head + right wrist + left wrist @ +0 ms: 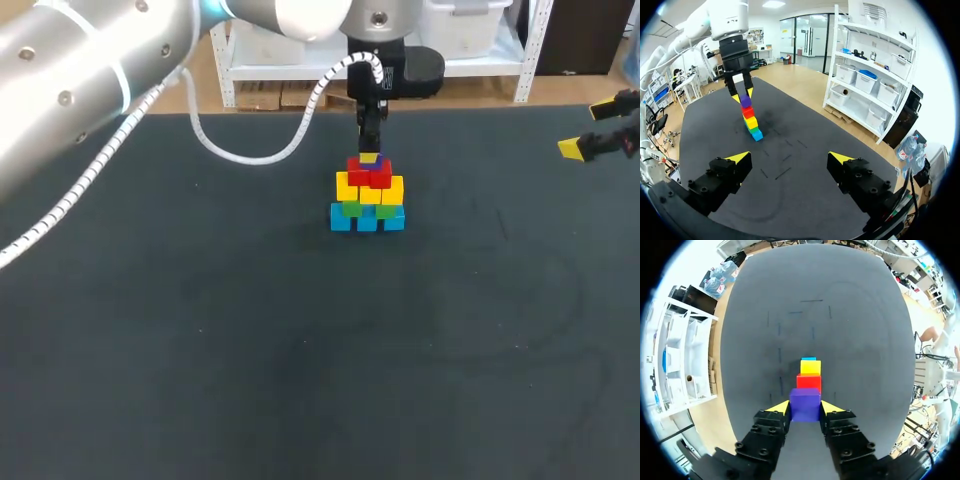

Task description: Place the blue cubes, place green cubes on the blue cubes, place the yellow cubes on the green cubes, then place the red cubes on the yellow cubes, and place purple cube on the red cubes.

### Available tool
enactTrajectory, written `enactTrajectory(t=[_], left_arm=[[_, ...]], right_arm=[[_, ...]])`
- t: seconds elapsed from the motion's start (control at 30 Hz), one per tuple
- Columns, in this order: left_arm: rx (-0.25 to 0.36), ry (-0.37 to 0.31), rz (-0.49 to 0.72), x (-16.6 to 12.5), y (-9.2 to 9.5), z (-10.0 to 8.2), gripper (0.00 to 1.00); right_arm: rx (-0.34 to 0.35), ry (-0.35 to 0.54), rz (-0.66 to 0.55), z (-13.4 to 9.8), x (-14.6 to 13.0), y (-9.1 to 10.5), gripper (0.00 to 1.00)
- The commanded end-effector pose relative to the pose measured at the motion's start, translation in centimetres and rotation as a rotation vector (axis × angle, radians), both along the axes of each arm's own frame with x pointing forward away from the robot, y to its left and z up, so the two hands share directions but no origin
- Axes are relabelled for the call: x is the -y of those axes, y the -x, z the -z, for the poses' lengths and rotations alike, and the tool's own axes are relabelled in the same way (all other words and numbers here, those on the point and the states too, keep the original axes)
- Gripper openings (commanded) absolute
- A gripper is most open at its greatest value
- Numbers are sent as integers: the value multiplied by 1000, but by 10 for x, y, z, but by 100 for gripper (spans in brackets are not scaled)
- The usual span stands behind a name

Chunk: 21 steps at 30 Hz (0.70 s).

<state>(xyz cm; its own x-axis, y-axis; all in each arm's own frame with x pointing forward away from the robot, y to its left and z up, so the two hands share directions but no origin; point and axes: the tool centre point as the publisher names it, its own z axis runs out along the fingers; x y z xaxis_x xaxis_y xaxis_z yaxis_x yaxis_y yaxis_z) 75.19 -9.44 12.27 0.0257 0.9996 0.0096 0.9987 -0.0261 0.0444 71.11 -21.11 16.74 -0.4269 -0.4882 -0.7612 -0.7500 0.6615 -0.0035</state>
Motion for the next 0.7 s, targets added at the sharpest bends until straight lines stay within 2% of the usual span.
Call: enactTrajectory(t=[0.03,0.17,0.23,0.3,0.43,0.57,0.7], left_arm=[[-6,-1,0,0,-2,-2,0],[-9,-2,0,0,-1,-2,0],[-10,-3,1,0,-1,-2,16],[-13,-1,0,0,0,-2,25],[-13,-4,1,0,0,-3,26],[-14,-2,1,0,0,-3,36],[-17,-5,2,1,0,-2,37]], right_arm=[[1,-4,-4,1,0,-1,100],[1,-4,-4,1,0,-1,100],[1,-4,-4,1,0,-1,100],[1,-4,-4,1,0,-1,100],[1,-4,-4,1,0,-1,100],[1,-4,-4,1,0,-1,100],[1,-4,-4,1,0,-1,100]])
